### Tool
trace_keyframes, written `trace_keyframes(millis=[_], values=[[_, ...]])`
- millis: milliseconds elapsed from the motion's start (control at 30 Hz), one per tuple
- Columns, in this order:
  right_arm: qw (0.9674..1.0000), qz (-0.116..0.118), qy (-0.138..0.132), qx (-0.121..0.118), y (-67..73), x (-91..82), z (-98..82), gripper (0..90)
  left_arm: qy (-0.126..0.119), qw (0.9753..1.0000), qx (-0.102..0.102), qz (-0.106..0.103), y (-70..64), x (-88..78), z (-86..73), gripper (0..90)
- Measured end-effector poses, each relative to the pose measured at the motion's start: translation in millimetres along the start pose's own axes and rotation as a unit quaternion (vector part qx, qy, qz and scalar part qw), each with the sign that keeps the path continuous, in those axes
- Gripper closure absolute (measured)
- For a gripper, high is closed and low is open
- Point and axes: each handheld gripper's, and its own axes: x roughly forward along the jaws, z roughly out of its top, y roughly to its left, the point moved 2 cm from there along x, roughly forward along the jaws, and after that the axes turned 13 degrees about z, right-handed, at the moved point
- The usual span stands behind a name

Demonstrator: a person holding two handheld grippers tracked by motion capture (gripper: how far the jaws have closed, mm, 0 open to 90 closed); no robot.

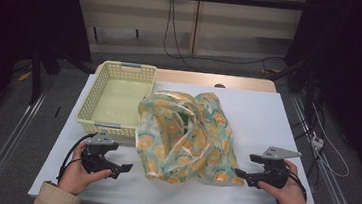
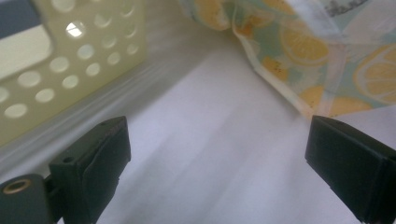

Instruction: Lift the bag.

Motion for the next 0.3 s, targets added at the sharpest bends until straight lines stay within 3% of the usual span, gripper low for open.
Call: trace_keyframes(millis=[133,300], values=[[0.9999,-0.003,-0.010,-0.002,-0.4,-1.9,-0.5,18.1,0.000,1.0000,0.006,-0.003,-1.8,1.6,-0.1,6.6],[0.9999,-0.008,-0.009,-0.002,-2.2,-2.3,-3.2,17.6,0.002,0.9999,-0.001,0.011,1.2,6.2,-4.5,6.7]])
